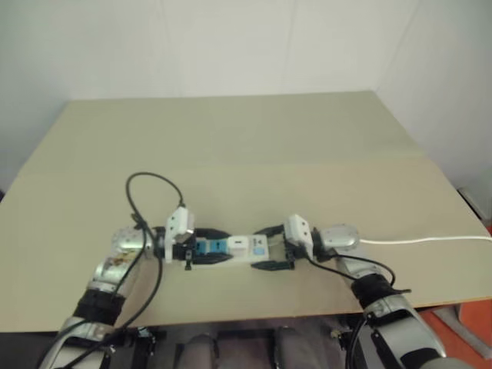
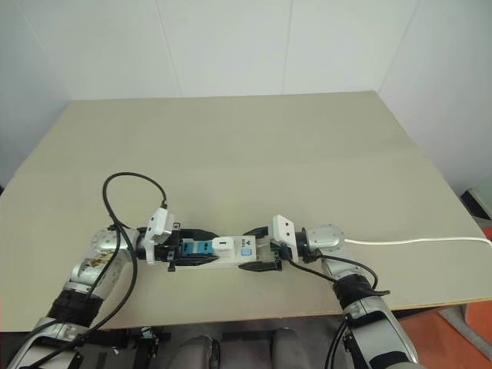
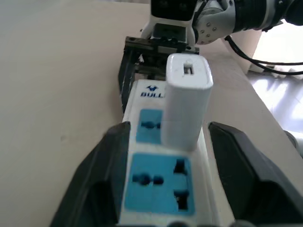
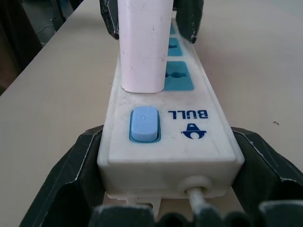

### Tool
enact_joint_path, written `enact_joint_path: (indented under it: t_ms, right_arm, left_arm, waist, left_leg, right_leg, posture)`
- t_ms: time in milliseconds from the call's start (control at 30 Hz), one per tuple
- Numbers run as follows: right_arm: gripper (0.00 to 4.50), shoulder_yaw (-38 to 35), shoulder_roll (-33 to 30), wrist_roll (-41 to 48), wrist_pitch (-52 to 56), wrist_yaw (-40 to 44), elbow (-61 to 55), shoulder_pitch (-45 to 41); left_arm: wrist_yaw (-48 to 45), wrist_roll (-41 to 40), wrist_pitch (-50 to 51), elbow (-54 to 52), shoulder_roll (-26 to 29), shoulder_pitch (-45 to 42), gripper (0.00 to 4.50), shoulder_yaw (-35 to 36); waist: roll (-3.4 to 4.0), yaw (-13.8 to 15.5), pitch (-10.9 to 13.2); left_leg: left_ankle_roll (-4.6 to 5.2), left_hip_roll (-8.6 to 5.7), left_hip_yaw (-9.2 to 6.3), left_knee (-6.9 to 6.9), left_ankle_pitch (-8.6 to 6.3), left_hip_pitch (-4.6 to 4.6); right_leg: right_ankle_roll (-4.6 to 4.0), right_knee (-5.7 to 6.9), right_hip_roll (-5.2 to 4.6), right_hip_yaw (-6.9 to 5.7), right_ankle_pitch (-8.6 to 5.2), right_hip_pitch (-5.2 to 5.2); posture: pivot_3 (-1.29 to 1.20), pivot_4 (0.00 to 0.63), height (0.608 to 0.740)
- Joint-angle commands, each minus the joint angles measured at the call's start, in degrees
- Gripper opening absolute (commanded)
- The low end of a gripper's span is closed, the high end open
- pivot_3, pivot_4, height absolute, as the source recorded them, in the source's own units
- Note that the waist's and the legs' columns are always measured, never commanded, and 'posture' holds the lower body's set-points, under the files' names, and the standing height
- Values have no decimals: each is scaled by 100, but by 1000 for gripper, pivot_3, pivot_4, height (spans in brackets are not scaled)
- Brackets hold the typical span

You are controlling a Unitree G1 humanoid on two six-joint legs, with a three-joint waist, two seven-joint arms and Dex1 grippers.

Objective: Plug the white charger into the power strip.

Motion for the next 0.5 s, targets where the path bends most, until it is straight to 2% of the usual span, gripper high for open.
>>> enact_joint_path:
  t_ms: [33,67,267,433,500]
  right_arm:
    - [3415,83,-116,-282,104,-18,266,127]
    - [3415,83,-110,-284,100,-20,281,116]
    - [3415,89,-97,-296,78,-26,300,105]
    - [3415,57,-85,-200,238,41,270,71]
    - [4152,48,-106,-188,305,26,209,76]
  left_arm:
    - [7,151,97,201,-51,189,4173,-106]
    - [-9,128,100,202,-66,190,4490,-90]
    - [-129,-30,283,99,-50,144,4490,25]
    - [-359,-186,409,-35,167,-156,4490,281]
    - [-520,-309,514,-141,311,-293,4500,387]
  waist:
    - [3,7,-1]
    - [4,7,-2]
    - [5,9,-3]
    - [3,3,0]
    - [-3,4,6]
  left_leg:
    - [0,1,0,-1,0,9]
    - [0,2,0,-2,0,13]
    - [0,2,-2,-4,0,16]
    - [0,3,-2,-4,0,14]
    - [0,4,-3,-4,-1,8]
  right_leg:
    - [-1,-1,0,0,-2,8]
    - [-1,-3,1,-1,-3,13]
    - [-2,-14,0,-6,-3,25]
    - [-2,-16,1,-9,-3,24]
    - [-2,-15,2,-10,-3,18]
  posture:
    - [0,150,740]
    - [0,150,740]
    - [0,150,740]
    - [0,150,740]
    - [0,150,740]
